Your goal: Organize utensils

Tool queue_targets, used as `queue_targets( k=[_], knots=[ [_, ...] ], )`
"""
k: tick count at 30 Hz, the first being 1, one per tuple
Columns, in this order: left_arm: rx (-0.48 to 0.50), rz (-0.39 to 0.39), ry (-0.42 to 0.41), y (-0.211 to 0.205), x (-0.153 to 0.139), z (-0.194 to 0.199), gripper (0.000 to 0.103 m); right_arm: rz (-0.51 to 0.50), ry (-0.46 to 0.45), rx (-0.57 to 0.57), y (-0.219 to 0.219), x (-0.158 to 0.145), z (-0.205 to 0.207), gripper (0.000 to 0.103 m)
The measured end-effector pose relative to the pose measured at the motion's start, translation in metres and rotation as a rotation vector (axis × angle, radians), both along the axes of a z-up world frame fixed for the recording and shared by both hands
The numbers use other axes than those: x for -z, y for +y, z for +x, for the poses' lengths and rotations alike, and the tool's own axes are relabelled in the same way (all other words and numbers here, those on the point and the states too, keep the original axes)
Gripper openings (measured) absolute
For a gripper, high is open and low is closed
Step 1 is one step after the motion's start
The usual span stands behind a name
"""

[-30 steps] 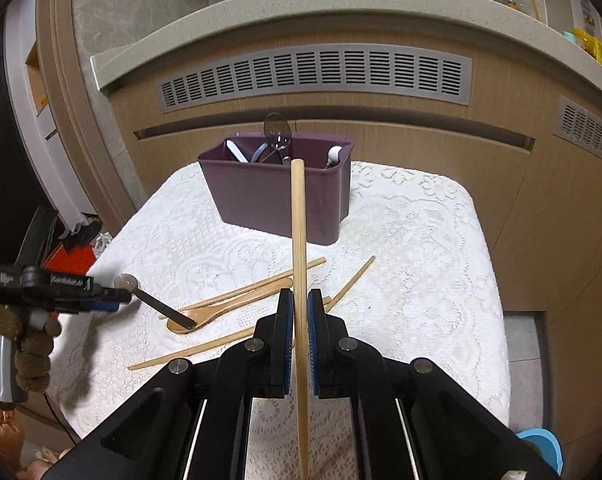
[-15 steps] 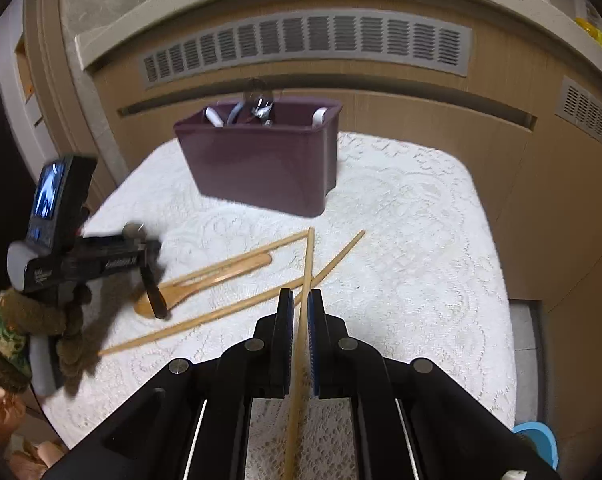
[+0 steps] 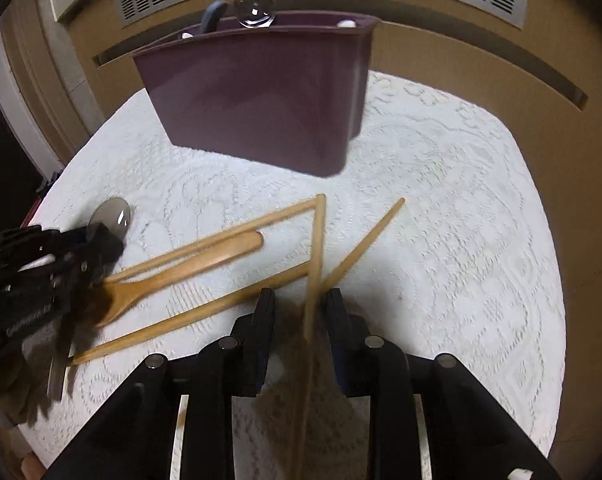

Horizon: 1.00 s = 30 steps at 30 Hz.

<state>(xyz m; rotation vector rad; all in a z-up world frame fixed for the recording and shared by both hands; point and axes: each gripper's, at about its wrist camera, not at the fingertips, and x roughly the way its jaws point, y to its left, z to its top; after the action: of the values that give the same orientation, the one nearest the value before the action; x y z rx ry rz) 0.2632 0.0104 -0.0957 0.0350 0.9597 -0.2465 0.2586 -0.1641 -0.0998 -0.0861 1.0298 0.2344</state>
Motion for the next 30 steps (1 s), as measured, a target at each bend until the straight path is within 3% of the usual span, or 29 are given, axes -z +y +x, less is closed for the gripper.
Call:
queue_targets(
  k=[3, 7, 8, 17, 19, 21, 24, 25, 26, 28, 30],
  knots=[
    [-0.008, -0.018, -0.014, 0.001, -0.005, -0.003, 0.02, 0.049, -0.002, 0.006, -0.006, -0.007, -0.007, 0.007],
    [0.014, -0.041, -0.078, -0.003, -0.025, -0.021, 0.019, 0.081, -0.054, 0.015, -0.016, -0.027, -0.03, 0.007],
    [0.022, -0.043, -0.094, -0.006, -0.031, -0.026, 0.01, 0.086, -0.064, 0.016, -0.018, -0.031, -0.034, 0.007],
    [0.058, -0.074, -0.185, -0.013, -0.067, -0.055, 0.007, 0.125, -0.152, 0.026, -0.033, -0.07, -0.072, 0.007],
    [0.043, -0.078, -0.166, -0.008, -0.067, -0.05, 0.009, 0.119, -0.175, 0.025, -0.034, -0.079, -0.078, 0.007],
    [0.04, -0.089, -0.09, -0.002, -0.059, -0.041, 0.01, 0.112, -0.187, 0.025, -0.034, -0.081, -0.079, 0.007],
    [-0.003, -0.105, 0.004, 0.0, -0.043, -0.025, 0.038, 0.112, -0.194, 0.018, -0.032, -0.083, -0.08, 0.007],
    [-0.002, -0.114, 0.035, -0.003, -0.038, -0.019, 0.055, 0.115, -0.192, 0.014, -0.031, -0.083, -0.081, 0.007],
    [0.002, -0.12, 0.05, -0.005, -0.034, -0.017, 0.064, 0.118, -0.189, 0.009, -0.03, -0.082, -0.081, 0.007],
    [0.009, -0.103, 0.062, -0.014, -0.029, -0.011, 0.064, 0.117, -0.183, 0.002, -0.028, -0.079, -0.08, 0.007],
    [0.009, -0.035, 0.055, -0.026, -0.024, -0.006, 0.064, 0.117, -0.179, 0.0, -0.028, -0.078, -0.079, 0.007]
  ],
)
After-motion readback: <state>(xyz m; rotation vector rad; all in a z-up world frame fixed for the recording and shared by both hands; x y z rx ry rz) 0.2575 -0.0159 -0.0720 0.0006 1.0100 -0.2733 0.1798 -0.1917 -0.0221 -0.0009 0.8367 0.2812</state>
